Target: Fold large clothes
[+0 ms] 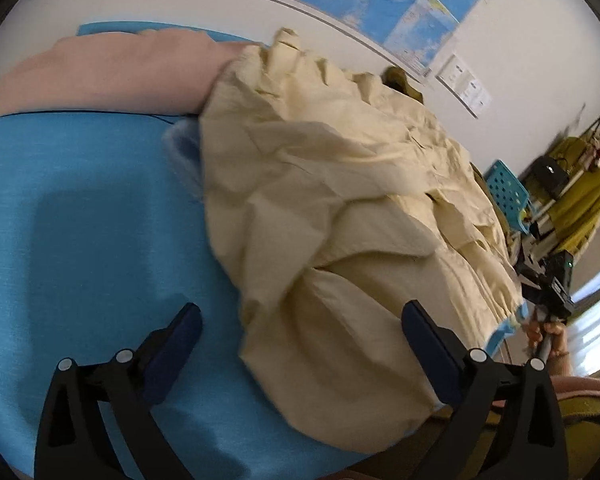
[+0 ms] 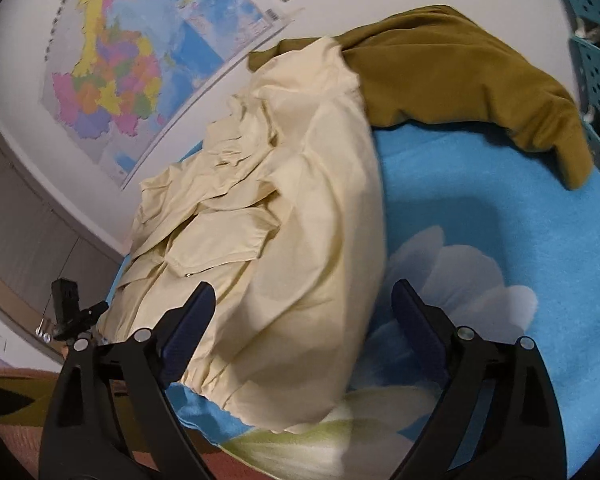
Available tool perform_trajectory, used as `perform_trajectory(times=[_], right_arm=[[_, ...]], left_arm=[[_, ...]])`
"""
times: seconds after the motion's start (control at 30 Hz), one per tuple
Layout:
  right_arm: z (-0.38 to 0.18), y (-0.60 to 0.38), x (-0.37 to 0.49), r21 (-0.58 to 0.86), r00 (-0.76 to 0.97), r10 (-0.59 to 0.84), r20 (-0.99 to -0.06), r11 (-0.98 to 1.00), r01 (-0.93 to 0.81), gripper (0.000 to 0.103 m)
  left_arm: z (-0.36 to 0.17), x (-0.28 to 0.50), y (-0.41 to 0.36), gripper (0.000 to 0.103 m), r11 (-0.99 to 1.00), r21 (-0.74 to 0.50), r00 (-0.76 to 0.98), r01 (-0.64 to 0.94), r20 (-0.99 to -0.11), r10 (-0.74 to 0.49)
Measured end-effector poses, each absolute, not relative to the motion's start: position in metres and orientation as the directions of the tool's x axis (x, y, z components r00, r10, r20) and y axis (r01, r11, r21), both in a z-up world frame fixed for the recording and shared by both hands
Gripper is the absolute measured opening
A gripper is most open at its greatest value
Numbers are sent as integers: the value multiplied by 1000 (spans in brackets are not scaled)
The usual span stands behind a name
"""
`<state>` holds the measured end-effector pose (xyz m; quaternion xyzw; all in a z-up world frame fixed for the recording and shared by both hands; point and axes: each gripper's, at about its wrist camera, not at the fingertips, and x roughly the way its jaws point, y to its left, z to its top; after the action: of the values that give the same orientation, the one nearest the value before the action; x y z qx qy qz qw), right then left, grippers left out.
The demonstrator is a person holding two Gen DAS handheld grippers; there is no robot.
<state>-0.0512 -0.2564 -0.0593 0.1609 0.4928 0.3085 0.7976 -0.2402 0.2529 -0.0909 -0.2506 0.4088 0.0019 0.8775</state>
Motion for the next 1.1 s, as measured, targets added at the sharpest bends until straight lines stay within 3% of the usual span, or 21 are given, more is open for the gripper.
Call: perform_trajectory(times=[0.17,0.33,0.47,0.6,0.67,0.7,0.73,0.8,0.83,0.97,1.1], right_arm=[[-62,-243,-49,579,283,689,-668,719,-385,89],[-63,-229,-51,621,216,743,-633,654,-431,85],[-64,-227,-54,634,199,760,-619,633,-443,80],[-65,-223,-55,653,181,780,-599,606,-455,80],[-65,-219,-56,645,177,777,-604,607,-464,78],[-66,-218,-56,650,171,779,-604,605,-460,71],[-68,-220,-56,667,161,786,-597,597,-446,55],[-72,-224,-55,705,152,807,-571,577,-413,28],[-72,-227,-57,716,156,814,-560,570,-404,23],[-49,-233,-66,746,198,852,-484,520,-416,17],[-11,-233,-83,729,238,875,-421,483,-485,13]], left_arm=[[-93,-230,235,96,875,-461,640,-145,-719,-272],[-98,-226,230,96,797,-600,624,-70,-649,-434],[-100,-229,235,96,765,-639,648,-77,-615,-449],[-97,-216,222,96,811,-577,667,-96,-642,-378],[-95,-211,216,89,841,-531,660,-106,-670,-340],[-94,-207,212,74,865,-485,650,-129,-700,-295],[-94,-207,214,59,873,-467,645,-142,-713,-277],[-93,-209,219,44,869,-466,637,-169,-724,-264],[-92,-210,221,40,864,-470,639,-178,-724,-262],[-75,-220,232,34,825,-542,671,-159,-673,-313],[-46,-231,229,29,848,-519,694,-108,-650,-310]])
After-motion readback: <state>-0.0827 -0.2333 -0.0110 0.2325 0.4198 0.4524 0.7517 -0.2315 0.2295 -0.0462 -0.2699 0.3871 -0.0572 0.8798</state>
